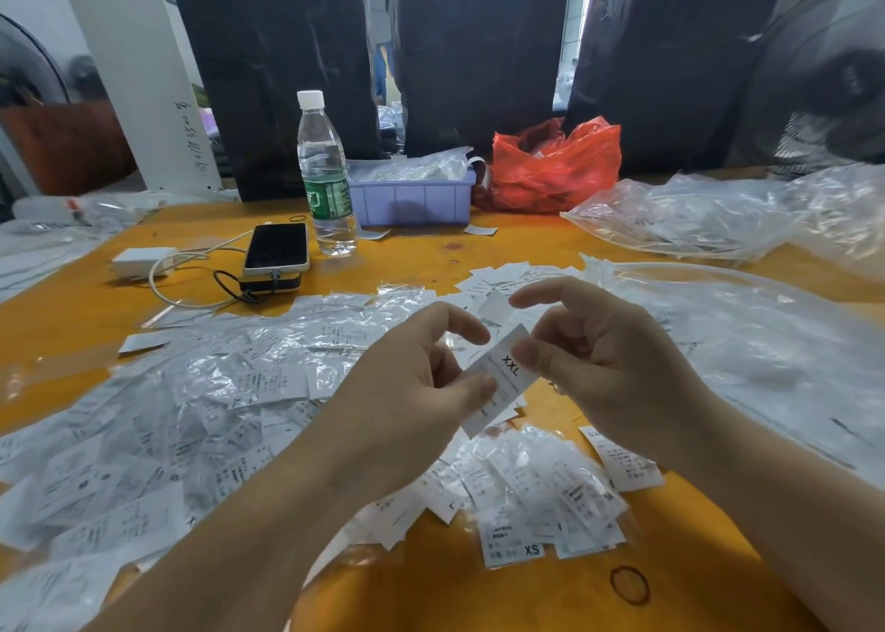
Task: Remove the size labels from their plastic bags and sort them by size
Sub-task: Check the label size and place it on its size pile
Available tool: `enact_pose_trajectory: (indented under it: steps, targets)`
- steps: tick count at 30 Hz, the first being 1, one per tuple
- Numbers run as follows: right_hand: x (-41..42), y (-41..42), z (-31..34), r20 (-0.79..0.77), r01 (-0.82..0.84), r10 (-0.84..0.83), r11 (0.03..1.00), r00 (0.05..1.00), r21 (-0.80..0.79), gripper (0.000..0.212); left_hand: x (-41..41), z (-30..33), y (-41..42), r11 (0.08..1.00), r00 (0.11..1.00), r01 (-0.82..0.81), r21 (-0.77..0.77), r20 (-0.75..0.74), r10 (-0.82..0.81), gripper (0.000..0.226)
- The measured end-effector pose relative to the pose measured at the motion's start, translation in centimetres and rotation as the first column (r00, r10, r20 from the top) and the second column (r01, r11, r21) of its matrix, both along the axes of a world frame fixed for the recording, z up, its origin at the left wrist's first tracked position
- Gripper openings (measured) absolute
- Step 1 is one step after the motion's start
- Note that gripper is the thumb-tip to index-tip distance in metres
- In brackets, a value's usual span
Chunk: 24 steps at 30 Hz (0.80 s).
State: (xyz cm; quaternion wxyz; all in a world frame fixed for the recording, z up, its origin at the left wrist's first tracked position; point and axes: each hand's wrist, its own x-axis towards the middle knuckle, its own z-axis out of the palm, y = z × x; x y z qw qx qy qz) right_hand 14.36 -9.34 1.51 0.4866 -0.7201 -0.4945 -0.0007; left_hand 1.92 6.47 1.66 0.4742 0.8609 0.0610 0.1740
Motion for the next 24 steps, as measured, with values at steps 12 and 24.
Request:
enact_pose_trajectory:
  steps: [12, 24]
  targets:
    - [0.4, -3.6, 1.9, -0.181, -0.129, 0.1, 0.979, 0.978, -0.156, 0.022, -0.4, -0.3, -2.6, 0.992, 0.995, 0.058, 0.108, 0.07, -0.066, 0.023]
    - [3.7, -8.4, 0.5, 0.519, 0.595, -0.304, 0.527, 0.799, -0.607, 0.023, 0.1, -1.1, -2.6, 0.972, 1.0, 0.024, 0.236, 0.013, -0.027, 0.024]
